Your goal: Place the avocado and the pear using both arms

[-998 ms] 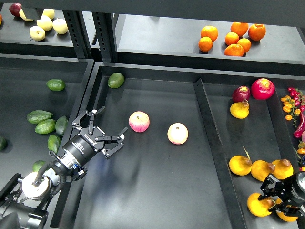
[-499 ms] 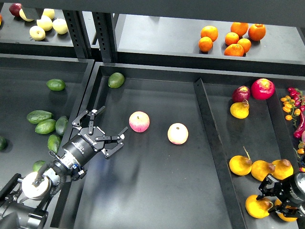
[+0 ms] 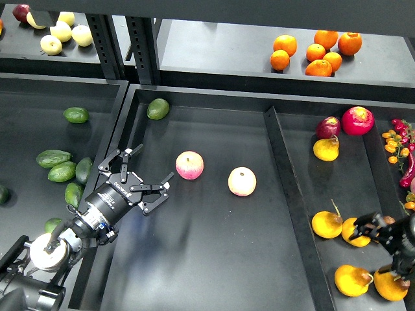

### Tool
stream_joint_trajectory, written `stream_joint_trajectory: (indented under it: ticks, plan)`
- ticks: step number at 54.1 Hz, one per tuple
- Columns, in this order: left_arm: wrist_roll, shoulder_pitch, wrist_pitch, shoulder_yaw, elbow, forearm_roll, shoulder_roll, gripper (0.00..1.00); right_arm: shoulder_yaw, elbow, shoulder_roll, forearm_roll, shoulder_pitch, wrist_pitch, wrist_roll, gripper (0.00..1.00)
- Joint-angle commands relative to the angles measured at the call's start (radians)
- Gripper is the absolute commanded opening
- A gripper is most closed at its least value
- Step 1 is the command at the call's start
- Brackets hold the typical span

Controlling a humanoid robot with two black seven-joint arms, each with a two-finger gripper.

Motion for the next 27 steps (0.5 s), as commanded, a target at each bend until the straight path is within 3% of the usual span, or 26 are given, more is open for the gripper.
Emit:
stream_joint_trajectory:
  ticks: [1, 27]
  plan:
    - [0.0, 0.001, 0.0, -0.002, 0.0, 0.0, 0.0, 0.99, 0.008, 0.012, -0.014, 0.077, 0.033, 0.0, 0.0, 0.99]
    - [0.0, 0.011, 0.0, 0.0, 0.0, 0.0, 0.0, 0.99, 0.512, 0.006, 0.074, 0.43, -0.076, 0.0, 0.0, 0.99]
